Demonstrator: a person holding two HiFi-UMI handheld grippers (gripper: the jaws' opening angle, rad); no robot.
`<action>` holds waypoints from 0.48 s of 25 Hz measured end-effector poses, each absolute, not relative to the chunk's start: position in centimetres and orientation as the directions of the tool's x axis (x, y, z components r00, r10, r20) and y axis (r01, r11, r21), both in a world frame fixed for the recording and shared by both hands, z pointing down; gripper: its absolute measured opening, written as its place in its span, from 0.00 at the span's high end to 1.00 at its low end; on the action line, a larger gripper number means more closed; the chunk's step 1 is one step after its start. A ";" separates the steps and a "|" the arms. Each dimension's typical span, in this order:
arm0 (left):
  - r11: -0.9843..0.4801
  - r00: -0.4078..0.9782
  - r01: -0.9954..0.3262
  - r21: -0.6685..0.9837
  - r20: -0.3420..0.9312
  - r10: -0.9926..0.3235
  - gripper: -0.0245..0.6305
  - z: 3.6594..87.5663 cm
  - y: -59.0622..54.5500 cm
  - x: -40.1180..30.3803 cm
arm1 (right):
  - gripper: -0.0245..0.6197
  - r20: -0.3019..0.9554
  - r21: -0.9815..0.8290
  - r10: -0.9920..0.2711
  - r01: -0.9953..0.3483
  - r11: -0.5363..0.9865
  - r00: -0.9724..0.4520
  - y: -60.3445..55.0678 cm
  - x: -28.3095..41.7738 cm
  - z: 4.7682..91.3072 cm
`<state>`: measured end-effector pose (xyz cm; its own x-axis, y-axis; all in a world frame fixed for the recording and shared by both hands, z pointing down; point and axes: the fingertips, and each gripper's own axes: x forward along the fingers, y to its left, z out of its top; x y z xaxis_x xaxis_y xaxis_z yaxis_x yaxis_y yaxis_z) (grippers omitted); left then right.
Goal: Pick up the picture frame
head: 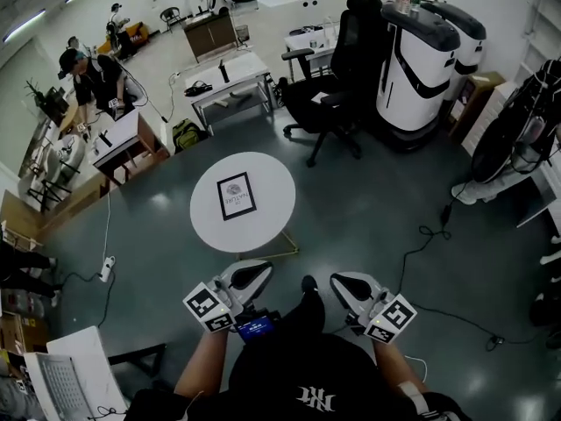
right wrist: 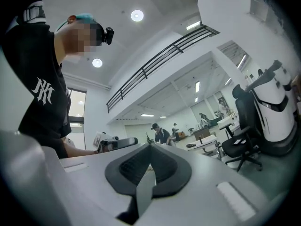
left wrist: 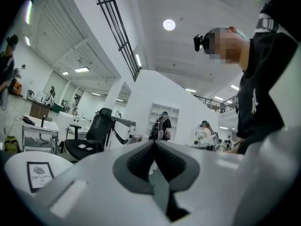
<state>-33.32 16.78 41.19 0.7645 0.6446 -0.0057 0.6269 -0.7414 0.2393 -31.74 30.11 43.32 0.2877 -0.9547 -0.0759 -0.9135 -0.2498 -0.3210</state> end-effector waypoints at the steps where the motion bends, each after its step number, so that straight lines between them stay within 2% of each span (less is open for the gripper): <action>1: -0.736 0.761 0.631 0.244 -0.011 0.649 0.96 41.3 17.0 -31.9 | 0.96 -0.063 -0.321 -0.951 -0.908 -0.269 0.303 30.6 -30.3 43.2; 7: -0.718 0.744 0.659 0.225 -0.049 0.667 0.96 40.7 17.0 -21.6 | 0.96 0.018 -0.291 -0.942 -0.900 -0.326 0.335 31.2 -19.9 43.1; 12: -0.710 0.745 0.656 0.257 -0.072 0.663 0.96 39.8 14.4 -13.4 | 0.96 0.015 -0.250 -0.950 -0.919 -0.305 0.311 28.1 -12.3 39.7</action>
<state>-13.41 14.43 39.75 0.7452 0.6629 -0.0724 0.6561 -0.7095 0.2572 -12.25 28.06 39.65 0.3107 -0.9504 0.0152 -0.9191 -0.3045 -0.2502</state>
